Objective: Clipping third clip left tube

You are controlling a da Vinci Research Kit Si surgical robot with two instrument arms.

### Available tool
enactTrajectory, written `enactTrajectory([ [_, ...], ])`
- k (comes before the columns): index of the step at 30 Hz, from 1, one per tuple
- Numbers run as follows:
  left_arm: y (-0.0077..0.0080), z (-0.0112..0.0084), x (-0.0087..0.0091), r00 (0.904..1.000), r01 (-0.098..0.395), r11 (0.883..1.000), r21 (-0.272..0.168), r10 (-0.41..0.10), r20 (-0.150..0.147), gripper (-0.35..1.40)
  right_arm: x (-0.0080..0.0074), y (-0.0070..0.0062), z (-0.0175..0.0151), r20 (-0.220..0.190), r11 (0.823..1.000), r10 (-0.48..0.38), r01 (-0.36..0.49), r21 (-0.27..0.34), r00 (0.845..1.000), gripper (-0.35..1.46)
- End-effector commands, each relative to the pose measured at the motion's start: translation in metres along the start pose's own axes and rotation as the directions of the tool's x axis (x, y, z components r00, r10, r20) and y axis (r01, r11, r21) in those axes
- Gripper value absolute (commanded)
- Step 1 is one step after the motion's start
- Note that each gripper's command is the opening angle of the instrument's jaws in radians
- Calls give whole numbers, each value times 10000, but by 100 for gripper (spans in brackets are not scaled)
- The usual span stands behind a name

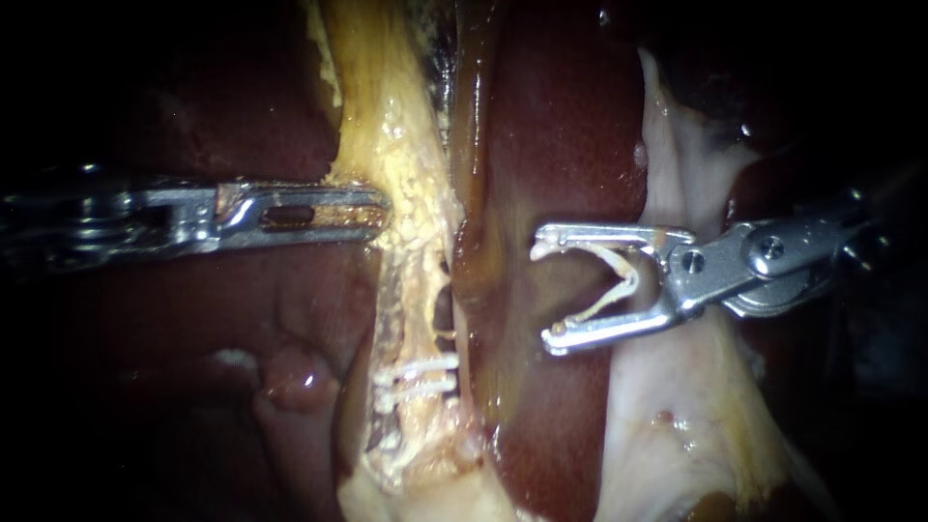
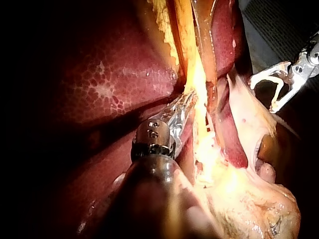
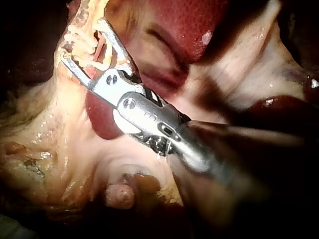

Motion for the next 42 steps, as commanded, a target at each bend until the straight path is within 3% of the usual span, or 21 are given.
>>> enactTrajectory([
  [1,0,0,0,10000,-2,10000,1,2,0,-35,-1,-1,1,-3,10000,1,-1,2,10000,60],
  [5,1,-6,-3,10000,0,10000,-36,0,18,-35,-6,-4,5,14,10000,-39,39,-36,10000,60],
  [8,3,-25,-18,9999,55,9999,-148,-54,97,-35,-18,-9,15,-8,9928,1177,-1176,204,9931,60],
  [13,7,-76,-55,9941,339,9994,19,-339,1031,-35,-47,-18,49,102,9526,2984,-2984,598,9544,60],
  [18,1,-106,-74,9880,251,9996,92,-262,1520,-35,-78,-20,96,274,9169,3884,-3893,881,9211,60],
  [23,-6,-109,-73,9870,189,9998,57,-195,1596,-35,-99,-12,130,484,9082,4062,-4090,884,9125,59],
  [27,-9,-112,-71,9869,141,9999,34,-144,1605,-35,-111,-1,139,509,9049,4127,-4157,913,9095,57],
  [33,-12,-114,-69,9865,157,9999,-8,-154,1631,-35,-121,16,143,507,9022,4191,-4221,893,9065,57],
  [42,-14,-116,-67,9866,158,9999,2,-156,1625,-35,-125,28,147,506,9024,4206,-4235,800,9058,57],
])
